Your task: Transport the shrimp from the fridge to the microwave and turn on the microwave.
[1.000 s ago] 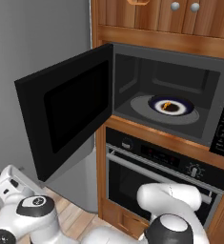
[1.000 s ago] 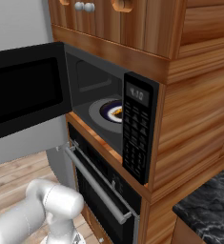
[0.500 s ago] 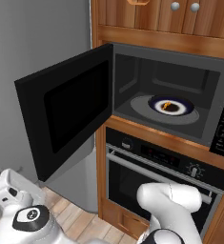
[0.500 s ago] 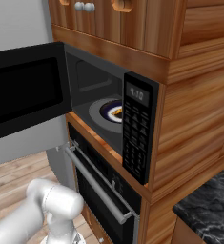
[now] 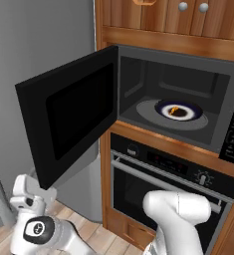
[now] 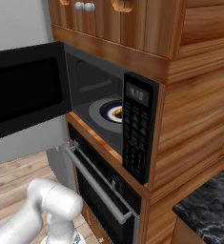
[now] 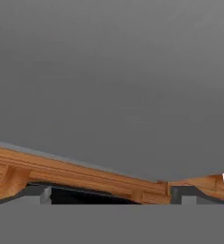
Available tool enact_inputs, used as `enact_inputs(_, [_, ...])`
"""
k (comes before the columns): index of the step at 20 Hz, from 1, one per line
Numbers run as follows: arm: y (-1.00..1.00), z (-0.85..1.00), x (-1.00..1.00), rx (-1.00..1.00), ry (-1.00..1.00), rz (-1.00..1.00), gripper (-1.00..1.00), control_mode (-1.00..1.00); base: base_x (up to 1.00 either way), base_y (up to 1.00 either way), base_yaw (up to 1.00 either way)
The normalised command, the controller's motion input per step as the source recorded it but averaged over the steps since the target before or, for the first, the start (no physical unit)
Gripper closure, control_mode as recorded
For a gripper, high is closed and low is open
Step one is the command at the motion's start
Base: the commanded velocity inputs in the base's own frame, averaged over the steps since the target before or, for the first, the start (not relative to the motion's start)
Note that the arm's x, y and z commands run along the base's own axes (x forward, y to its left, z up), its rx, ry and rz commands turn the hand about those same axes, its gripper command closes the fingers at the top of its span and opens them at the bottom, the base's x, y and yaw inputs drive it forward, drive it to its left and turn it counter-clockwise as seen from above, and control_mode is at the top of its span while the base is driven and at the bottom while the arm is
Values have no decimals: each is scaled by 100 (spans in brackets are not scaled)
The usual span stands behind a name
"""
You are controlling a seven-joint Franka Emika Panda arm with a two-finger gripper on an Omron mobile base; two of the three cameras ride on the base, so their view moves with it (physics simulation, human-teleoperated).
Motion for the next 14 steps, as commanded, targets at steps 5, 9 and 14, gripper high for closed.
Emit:
enact_inputs(5, [-35, 23, -3, 15, -48, -7, -100, -100, 0, 0, 0])
enact_inputs(9, [-29, 52, -19, 14, -55, -13, -100, -100, 0, 0, 0])
enact_inputs(14, [-56, 67, -27, 25, -31, -9, -100, -100, 0, 0, 0])
